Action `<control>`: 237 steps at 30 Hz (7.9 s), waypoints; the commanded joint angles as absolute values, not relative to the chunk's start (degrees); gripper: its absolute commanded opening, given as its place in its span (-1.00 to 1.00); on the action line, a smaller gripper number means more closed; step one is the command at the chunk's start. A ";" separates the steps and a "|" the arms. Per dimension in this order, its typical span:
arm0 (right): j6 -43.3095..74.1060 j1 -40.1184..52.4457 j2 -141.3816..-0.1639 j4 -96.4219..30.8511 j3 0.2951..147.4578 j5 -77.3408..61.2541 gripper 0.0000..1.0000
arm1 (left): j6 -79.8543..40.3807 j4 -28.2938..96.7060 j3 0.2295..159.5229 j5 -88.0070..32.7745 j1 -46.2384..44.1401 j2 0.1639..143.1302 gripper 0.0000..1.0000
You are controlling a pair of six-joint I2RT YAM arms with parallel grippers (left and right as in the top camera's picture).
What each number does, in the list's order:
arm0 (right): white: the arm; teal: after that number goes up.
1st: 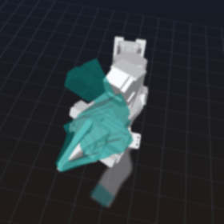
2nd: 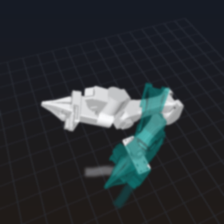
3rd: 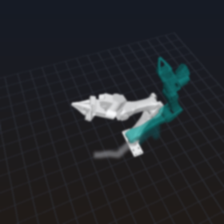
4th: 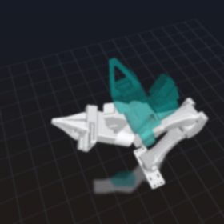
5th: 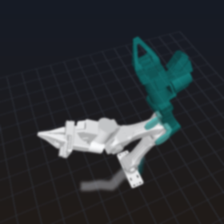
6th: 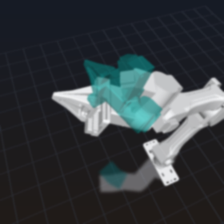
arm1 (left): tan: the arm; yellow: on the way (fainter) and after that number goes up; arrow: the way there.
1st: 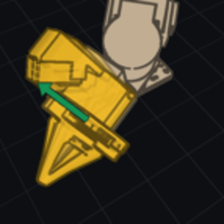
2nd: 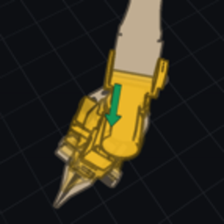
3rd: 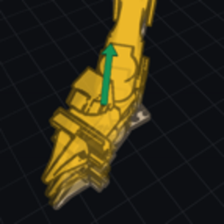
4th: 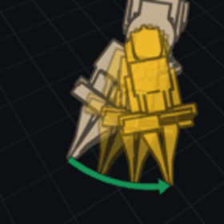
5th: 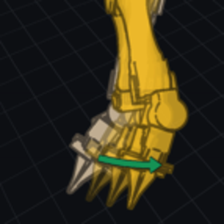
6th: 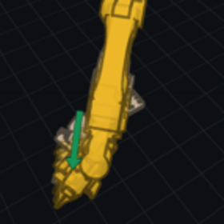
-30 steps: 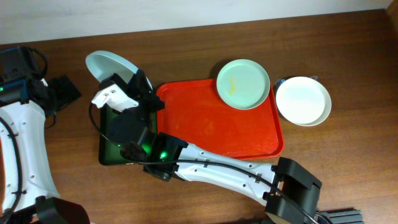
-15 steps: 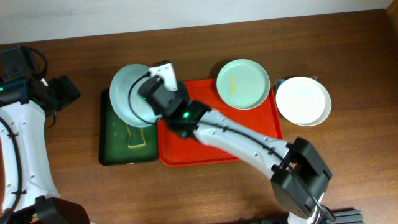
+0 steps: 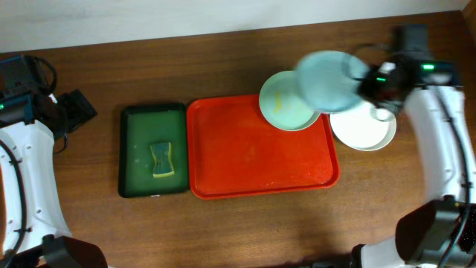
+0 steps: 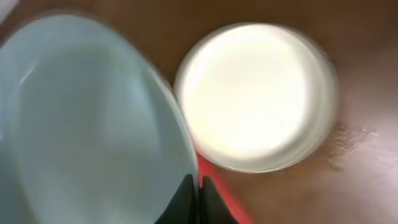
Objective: Clean dirty plates on tray and stack at the side
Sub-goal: 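Carry the plate right and stack it on the white plate, then grasp the last pale green plate rim with the right gripper and drag it center, then hold the pale green plate rim with the right gripper in the tray center, then grasp the sponge with the left gripper and carry it toward the plate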
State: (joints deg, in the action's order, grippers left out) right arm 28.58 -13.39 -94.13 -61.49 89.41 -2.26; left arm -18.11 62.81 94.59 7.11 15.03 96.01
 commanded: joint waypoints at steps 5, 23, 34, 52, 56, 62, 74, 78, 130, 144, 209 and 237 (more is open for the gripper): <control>23.77 -29.67 -100.73 -65.34 84.09 -1.43 -0.92 | -18.83 62.70 94.80 7.35 15.18 95.66 0.99; 8.27 -20.14 -102.76 -52.12 75.64 -7.55 0.03 | -18.85 62.70 94.80 7.35 15.18 95.66 0.99; 6.24 -1.13 -102.89 -37.43 75.64 0.71 0.25 | -18.83 62.70 94.80 7.35 15.18 95.66 0.98; 6.44 -1.13 -114.74 -24.73 75.64 -2.94 -0.79 | -18.83 62.70 94.80 7.35 15.18 95.66 0.98; 6.46 -1.13 -114.61 -26.74 75.66 -6.55 -0.92 | -18.83 62.70 94.80 7.35 15.18 95.66 0.98; 6.46 -0.19 -112.33 -37.28 75.66 -12.86 -0.92 | -18.85 62.70 94.80 7.35 15.18 95.66 0.98; 14.02 18.09 -108.44 -53.21 75.64 -13.32 -0.92 | -18.83 62.70 94.80 7.35 15.18 95.66 0.99; 14.02 21.74 -108.44 -54.02 75.66 -13.28 -0.92 | -18.83 62.70 94.80 7.35 15.18 95.66 0.98; 21.47 15.42 -108.36 -49.23 70.41 -14.81 -0.87 | -18.85 62.70 94.80 7.35 15.18 95.66 0.98; 21.45 15.35 -108.36 -47.53 70.41 -14.76 -0.70 | -19.09 56.21 94.80 6.85 15.16 95.66 0.99; 21.50 15.38 -108.42 -43.92 70.41 -13.06 -0.92 | -11.92 50.59 71.96 0.86 -6.39 107.79 -0.13; 23.05 15.42 -108.42 -42.98 70.41 -15.03 -0.89 | -12.71 58.15 84.16 4.29 -6.24 107.66 -1.00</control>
